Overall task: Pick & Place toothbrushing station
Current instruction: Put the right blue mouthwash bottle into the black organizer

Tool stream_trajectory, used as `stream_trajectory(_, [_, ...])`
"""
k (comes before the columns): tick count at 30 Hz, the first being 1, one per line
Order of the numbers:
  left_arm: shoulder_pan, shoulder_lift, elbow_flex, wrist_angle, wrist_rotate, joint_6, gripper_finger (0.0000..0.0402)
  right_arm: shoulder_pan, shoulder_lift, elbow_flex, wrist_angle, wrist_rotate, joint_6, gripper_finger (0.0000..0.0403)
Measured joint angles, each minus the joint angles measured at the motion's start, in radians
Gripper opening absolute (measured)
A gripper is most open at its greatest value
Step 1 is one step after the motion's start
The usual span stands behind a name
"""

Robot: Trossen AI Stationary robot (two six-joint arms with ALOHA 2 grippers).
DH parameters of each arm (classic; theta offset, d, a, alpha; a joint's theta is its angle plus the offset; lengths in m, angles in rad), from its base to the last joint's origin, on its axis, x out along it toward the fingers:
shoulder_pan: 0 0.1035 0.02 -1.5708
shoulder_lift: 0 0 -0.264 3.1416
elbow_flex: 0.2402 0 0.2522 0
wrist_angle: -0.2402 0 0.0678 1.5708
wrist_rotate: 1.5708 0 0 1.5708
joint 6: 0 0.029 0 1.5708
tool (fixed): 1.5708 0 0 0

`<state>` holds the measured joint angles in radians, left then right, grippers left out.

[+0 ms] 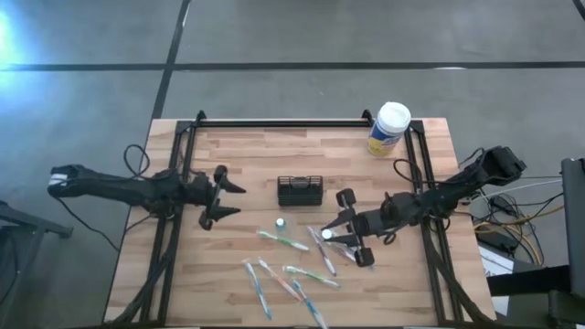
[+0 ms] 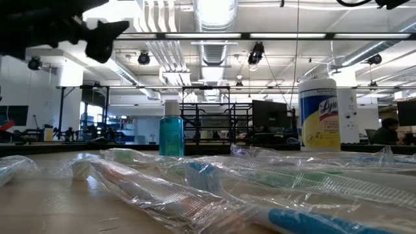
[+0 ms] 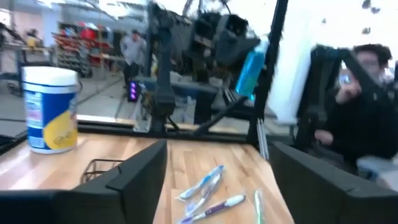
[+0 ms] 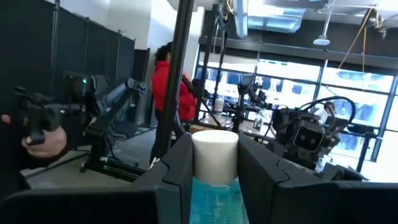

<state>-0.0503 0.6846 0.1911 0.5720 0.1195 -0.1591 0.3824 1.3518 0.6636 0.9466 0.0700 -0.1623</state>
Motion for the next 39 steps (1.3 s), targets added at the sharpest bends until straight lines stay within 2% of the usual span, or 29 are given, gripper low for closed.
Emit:
stream_trajectory(5, [-0.004, 0.173, 0.105, 0.045, 0.064, 0.085, 0.0294, -0.015, 0.000, 0.000, -0.001, -0.002, -0.006, 0.0085])
stream_trajectory(8, [-0.007, 0.264, 0.164, 0.199, 0.099, 0.101, 0.0291, -0.027, 0.000, 0.000, -0.009, -0.001, -0.002, 0.0085])
stream_trajectory(11, [-0.007, 0.352, 0.211, 0.252, 0.173, 0.104, 0.0292, -0.036, 0.000, 0.000, -0.008, -0.002, 0.019, 0.0085])
stream_trajectory(13, [-0.007, 0.403, 0.249, 0.253, 0.209, 0.104, 0.0293, -0.043, 0.000, 0.000, -0.011, -0.002, 0.028, 0.0085])
stream_trajectory(19, [-0.007, 0.585, 0.392, 0.251, 0.221, 0.089, 0.0291, -0.054, 0.005, 0.000, -0.008, -0.002, 0.029, 0.0085])
stream_trajectory(24, [-0.007, 0.738, 0.538, 0.254, 0.319, 0.059, 0.0295, -0.059, 0.017, 0.002, 0.002, -0.003, 0.032, 0.0085])
stream_trajectory(27, [-0.005, 0.816, 0.612, 0.241, 0.384, 0.047, 0.0296, -0.061, 0.018, 0.008, -0.001, -0.042, 0.032, 0.0085])
stream_trajectory(31, [-0.004, 0.889, 0.699, 0.249, 0.469, 0.028, 0.0296, -0.061, 0.019, 0.021, 0.001, -0.086, 0.029, 0.0085])
stream_trajectory(39, [-0.004, 0.983, 0.802, 0.241, 0.546, 0.001, 0.0296, -0.075, 0.020, 0.032, -0.006, -0.140, 0.027, 0.0085])
